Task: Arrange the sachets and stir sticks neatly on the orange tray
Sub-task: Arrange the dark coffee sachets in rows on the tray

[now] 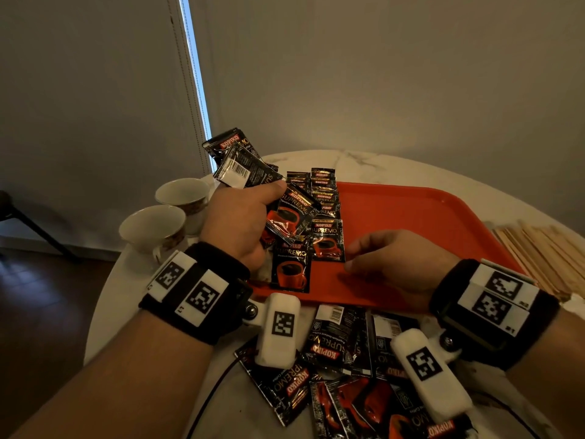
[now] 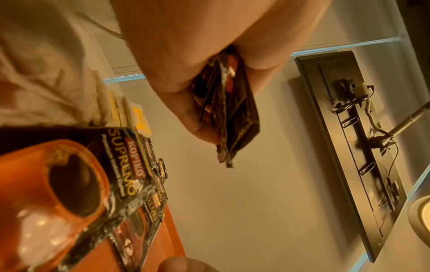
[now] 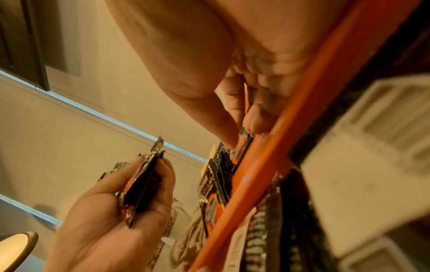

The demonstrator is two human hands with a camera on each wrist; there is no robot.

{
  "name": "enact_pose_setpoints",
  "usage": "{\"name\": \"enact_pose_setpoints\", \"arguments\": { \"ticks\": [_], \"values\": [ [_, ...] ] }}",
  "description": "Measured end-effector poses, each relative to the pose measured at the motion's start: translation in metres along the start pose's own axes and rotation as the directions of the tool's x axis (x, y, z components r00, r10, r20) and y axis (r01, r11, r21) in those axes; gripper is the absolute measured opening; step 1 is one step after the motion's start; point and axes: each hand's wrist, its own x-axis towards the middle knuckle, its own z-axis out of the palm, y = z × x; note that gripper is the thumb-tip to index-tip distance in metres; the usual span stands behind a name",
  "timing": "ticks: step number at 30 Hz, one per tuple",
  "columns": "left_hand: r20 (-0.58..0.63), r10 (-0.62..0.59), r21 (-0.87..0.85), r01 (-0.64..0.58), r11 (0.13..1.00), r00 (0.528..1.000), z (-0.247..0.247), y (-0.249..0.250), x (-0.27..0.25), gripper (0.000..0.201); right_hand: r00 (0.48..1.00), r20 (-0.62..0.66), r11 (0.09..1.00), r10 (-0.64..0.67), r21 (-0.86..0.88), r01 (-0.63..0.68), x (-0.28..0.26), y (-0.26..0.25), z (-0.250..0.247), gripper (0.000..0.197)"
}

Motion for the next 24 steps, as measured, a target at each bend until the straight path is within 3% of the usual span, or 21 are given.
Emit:
{"name": "enact_pose_setpoints", "arguments": {
  "ticks": [4, 9, 15, 24],
  "values": [
    [0.01, -0.007, -0.016, 0.007, 1.0, 1.0, 0.0, 0.0, -0.001, 0.034, 0.999, 0.024, 1.0, 0.021, -0.003, -0.021, 0.003, -0.013, -0.002, 0.024],
    [0.002, 0.003, -0.013, -0.003, 1.0, 1.0, 0.001, 0.0, -0.002, 0.034, 0.995, -0.044, 0.987, 0.088, -0.132, -0.093, 0.018, -0.031, 0.0, 0.015],
    [-0.008, 0.015, -0.017, -0.015, 1.0, 1.0, -0.001, 0.0, 0.001, 0.036, 0.989, -0.083, 0.962, 0.121, -0.237, -0.138, 0.032, -0.037, 0.004, 0.018],
    [-0.007, 0.002, -0.02, -0.002, 1.0, 1.0, -0.001, 0.0, 0.002, 0.033, 0.989, -0.095, 0.987, 0.117, -0.098, -0.126, 0.039, -0.044, 0.0, 0.006]
  ]
}}
